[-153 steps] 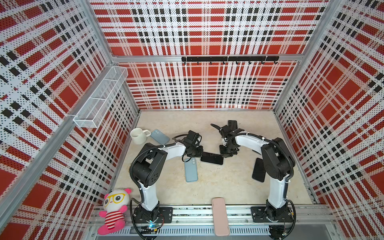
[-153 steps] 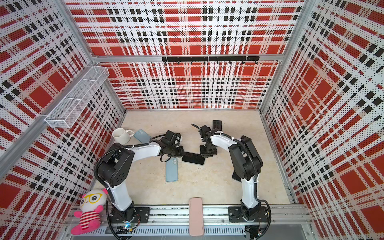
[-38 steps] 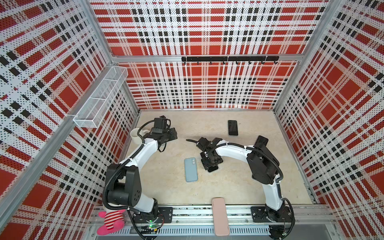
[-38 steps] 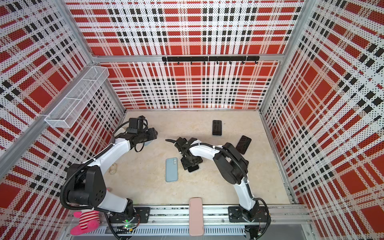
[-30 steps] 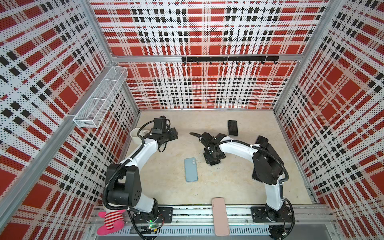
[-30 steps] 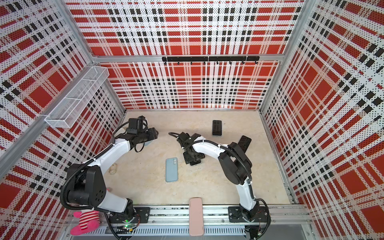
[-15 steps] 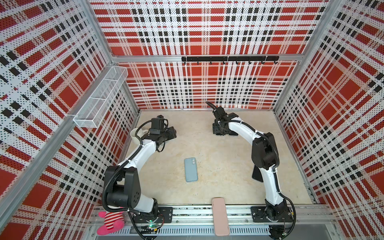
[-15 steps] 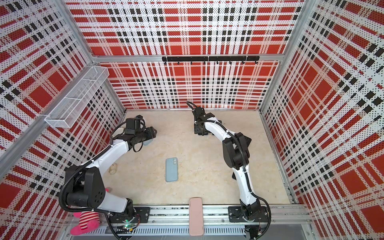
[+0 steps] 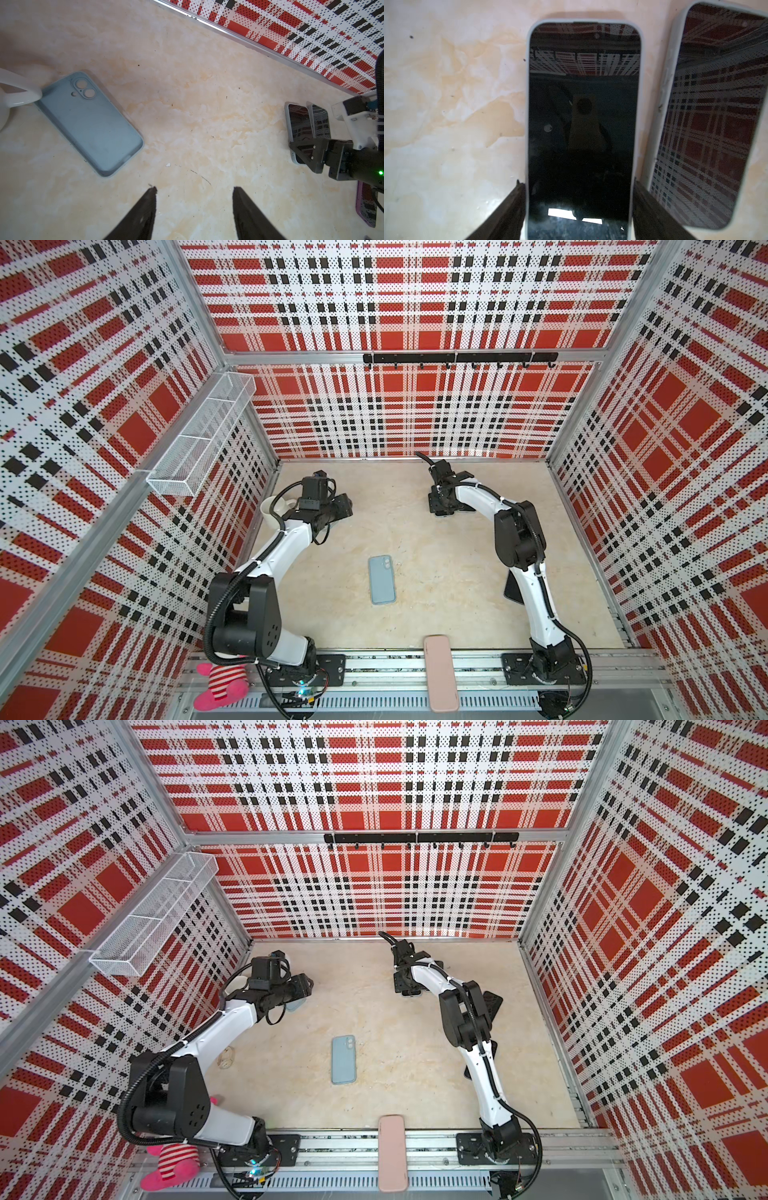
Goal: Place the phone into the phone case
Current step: 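Carry the cased phone farther away and set it beside the other cased phone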
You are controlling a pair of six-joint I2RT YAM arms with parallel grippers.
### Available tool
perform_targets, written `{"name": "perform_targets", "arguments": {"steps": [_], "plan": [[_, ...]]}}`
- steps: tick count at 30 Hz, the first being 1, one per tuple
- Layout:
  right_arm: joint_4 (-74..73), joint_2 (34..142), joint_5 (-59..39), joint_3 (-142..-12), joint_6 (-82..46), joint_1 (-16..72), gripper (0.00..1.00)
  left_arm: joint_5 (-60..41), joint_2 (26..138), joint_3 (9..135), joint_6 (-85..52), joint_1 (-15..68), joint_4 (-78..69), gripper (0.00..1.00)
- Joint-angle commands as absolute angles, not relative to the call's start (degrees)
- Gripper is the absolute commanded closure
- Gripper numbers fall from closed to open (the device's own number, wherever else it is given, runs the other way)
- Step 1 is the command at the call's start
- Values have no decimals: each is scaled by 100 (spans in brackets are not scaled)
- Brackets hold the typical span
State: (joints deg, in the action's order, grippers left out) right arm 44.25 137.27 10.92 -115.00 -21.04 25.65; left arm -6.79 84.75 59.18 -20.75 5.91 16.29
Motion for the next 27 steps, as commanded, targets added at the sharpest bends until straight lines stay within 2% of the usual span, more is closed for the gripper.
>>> {"name": "perform_targets", "arguments": {"steps": [1,5,10,16,20,22,27], "plan": [[4084,13802,1009,-11476,-2054,2522,44,-581,8305,5845,-2052,556,1538,38],[4122,13872,909,-11464,-2101,2478,38,-589,8343,5837,-2023,571,1539,38],[4204,13549,867,-11337,-1931,2479,16,-692,8325,5837,-1858,605,1534,33],[3799,12451,1039,-10413,-1639,2476,0,-411,8160,5796,-1787,711,1505,33],[3504,11441,1015,-9501,-1567,2477,0,-226,8045,5788,-1608,914,1482,33],[2721,10639,761,-8559,-1551,2477,0,-73,8016,5776,-1501,1119,1485,33],[1966,9100,686,-6913,-1692,2462,0,485,7953,5752,-1074,1955,1484,33]]}}
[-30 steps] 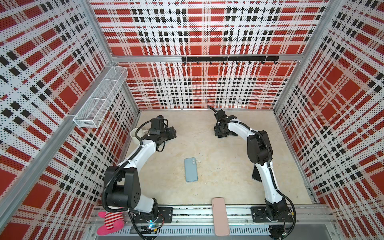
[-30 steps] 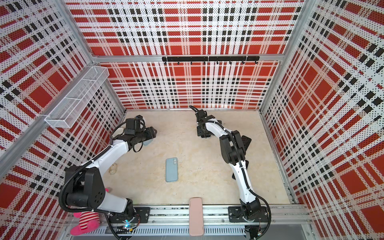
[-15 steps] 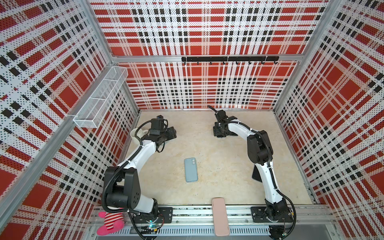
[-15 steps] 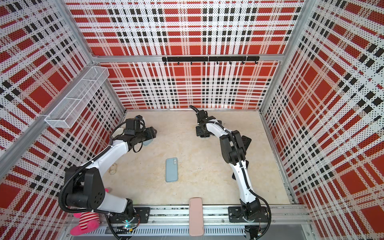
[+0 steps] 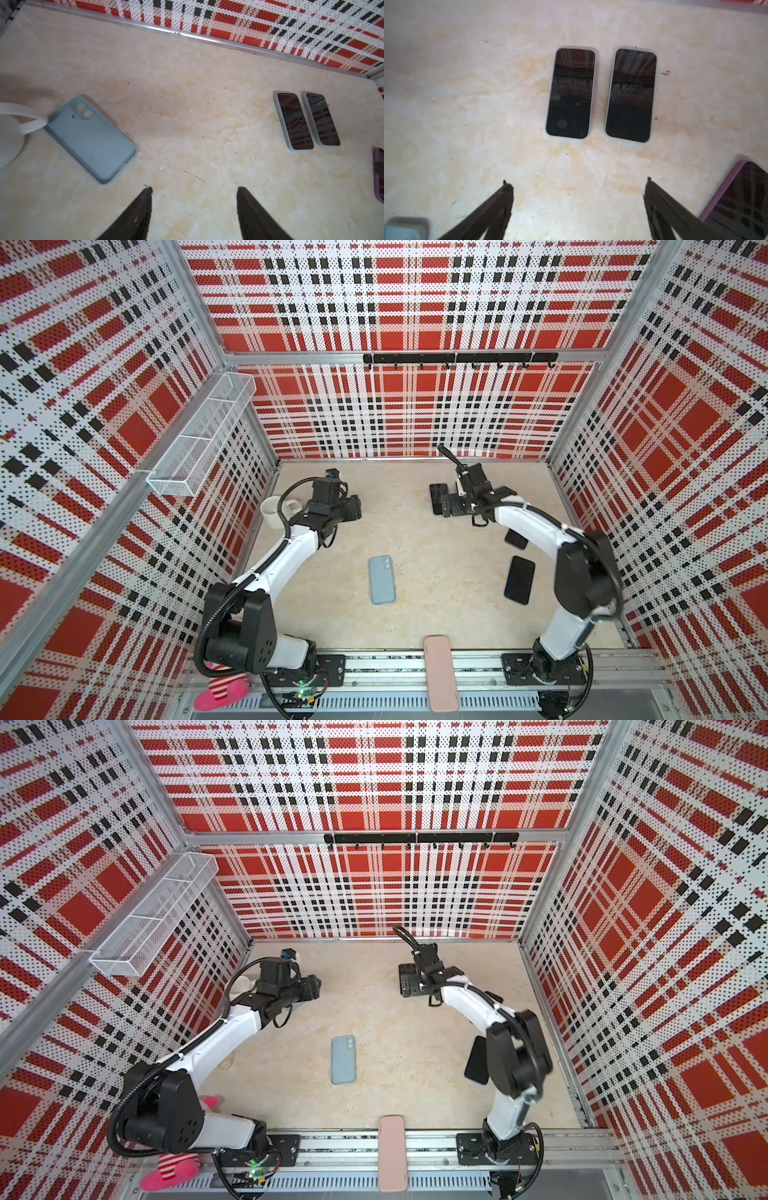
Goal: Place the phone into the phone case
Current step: 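Grip the blue case corner with left gripper while right reaches blue-edged phone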
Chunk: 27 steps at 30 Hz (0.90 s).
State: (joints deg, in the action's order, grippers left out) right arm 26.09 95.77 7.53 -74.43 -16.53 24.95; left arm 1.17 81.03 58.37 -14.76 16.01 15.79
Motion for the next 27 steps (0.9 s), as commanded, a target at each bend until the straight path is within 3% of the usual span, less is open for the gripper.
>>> {"name": "perform_targets", "arguments": {"steps": [1,8,16,22,27], "plan": [[1858,8812,613,-6645,-1788,2457,0,507,7962,5745,-941,2119,1492,33],[2085,7124,-197,-5298,-1991,2435,0,1115,8356,6287,-206,2839,3185,34],[2211,6400,-1969,-4531,-2383,2434,8,350,8564,6237,204,3273,3795,40],[2261,6268,-1771,-4546,-2441,2431,10,60,9103,6208,232,3416,3885,46],[2685,6190,-1626,-4711,-2175,2352,14,208,9393,5911,276,3477,3653,42]]}}
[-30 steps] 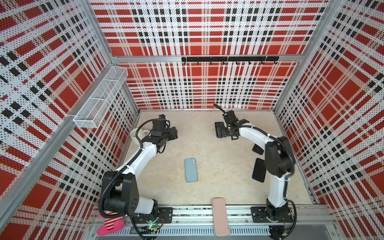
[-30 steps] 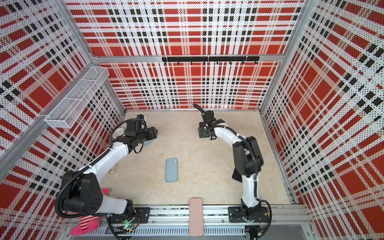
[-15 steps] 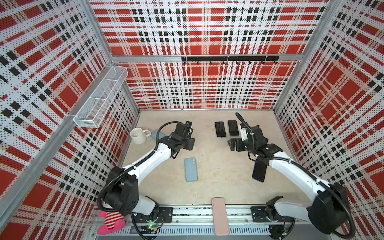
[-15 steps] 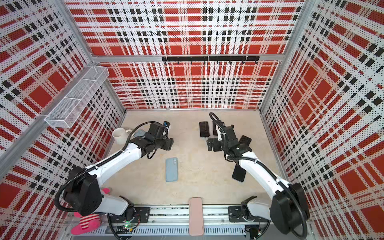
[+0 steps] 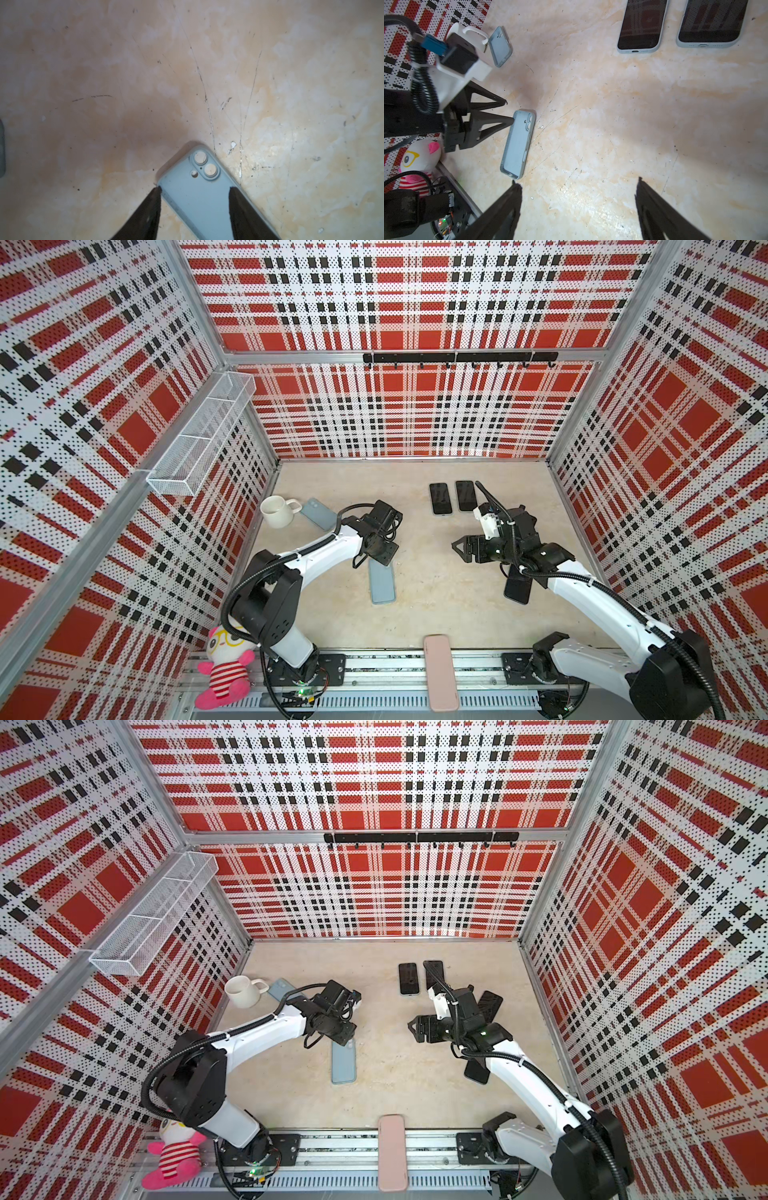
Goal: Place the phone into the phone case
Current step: 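Grip the blue case corner with left gripper while right reaches blue-edged phone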
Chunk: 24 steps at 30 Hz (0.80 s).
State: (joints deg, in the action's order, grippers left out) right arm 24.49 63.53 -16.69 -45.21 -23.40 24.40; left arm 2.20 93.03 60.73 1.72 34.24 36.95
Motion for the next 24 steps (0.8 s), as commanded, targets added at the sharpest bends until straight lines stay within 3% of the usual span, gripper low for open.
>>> {"name": "perform_targets", "arguments": {"steps": [1,16,24], "plan": [[2720,6168,-1612,-4707,-2155,2330,14,219,9412,5859,273,3466,3560,41],[2891,6039,-1635,-4526,-2068,2019,18,292,9926,5945,506,3197,3243,41],[2978,6055,-1623,-4526,-1942,1866,18,181,10269,6055,506,3165,3245,48]]}}
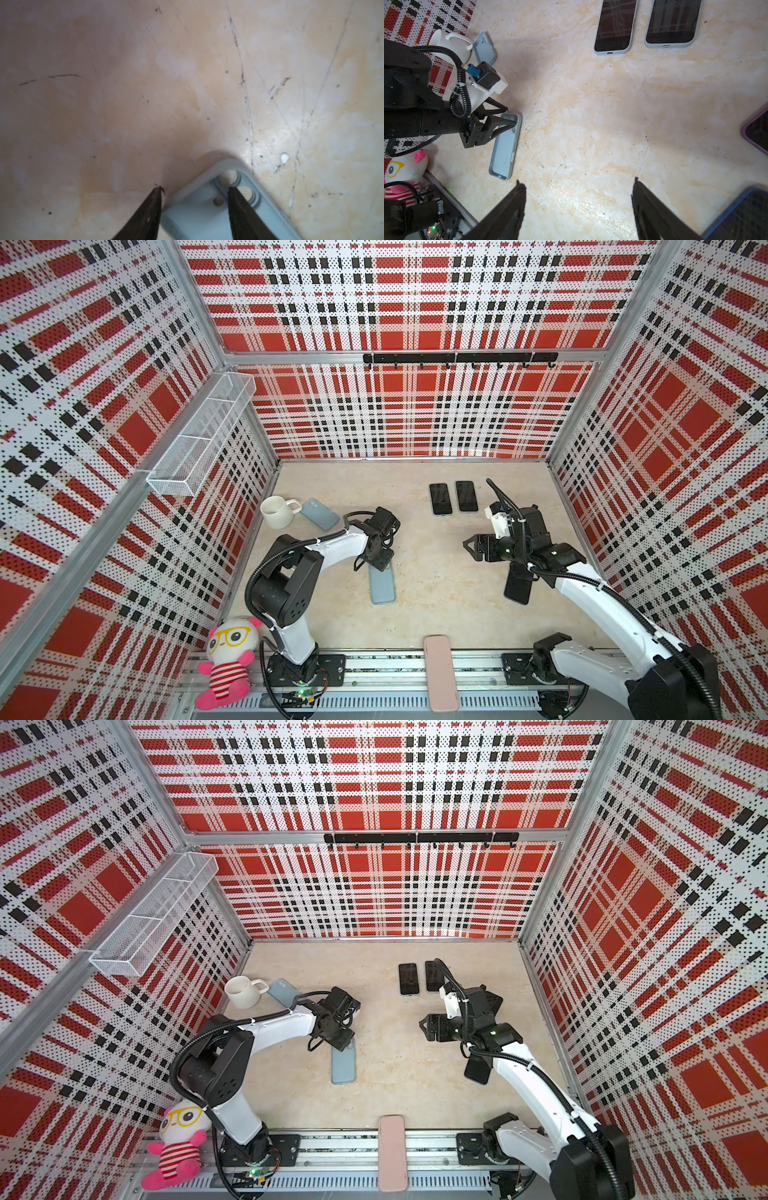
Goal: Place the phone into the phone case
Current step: 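Grip the blue case corner with left gripper while right reaches blue-edged phone, then drag the blue case mid-table with left gripper while right lowers onto phone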
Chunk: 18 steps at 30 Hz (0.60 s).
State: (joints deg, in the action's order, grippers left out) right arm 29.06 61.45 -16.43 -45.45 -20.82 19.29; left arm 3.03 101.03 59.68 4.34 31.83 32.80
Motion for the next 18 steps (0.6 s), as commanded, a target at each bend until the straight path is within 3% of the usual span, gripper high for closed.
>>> {"name": "perform_targets", "arguments": {"steps": [1,11,18], "plan": [[2972,6041,-1616,-4516,-1932,1856,18,161,10290,6066,509,3159,3230,50],[3004,5993,-1433,-4418,-1995,1650,18,171,10334,6083,365,3131,3247,81],[3223,6024,-1111,-4455,-2127,1393,19,25,10368,6309,-89,2938,3309,94]]}}
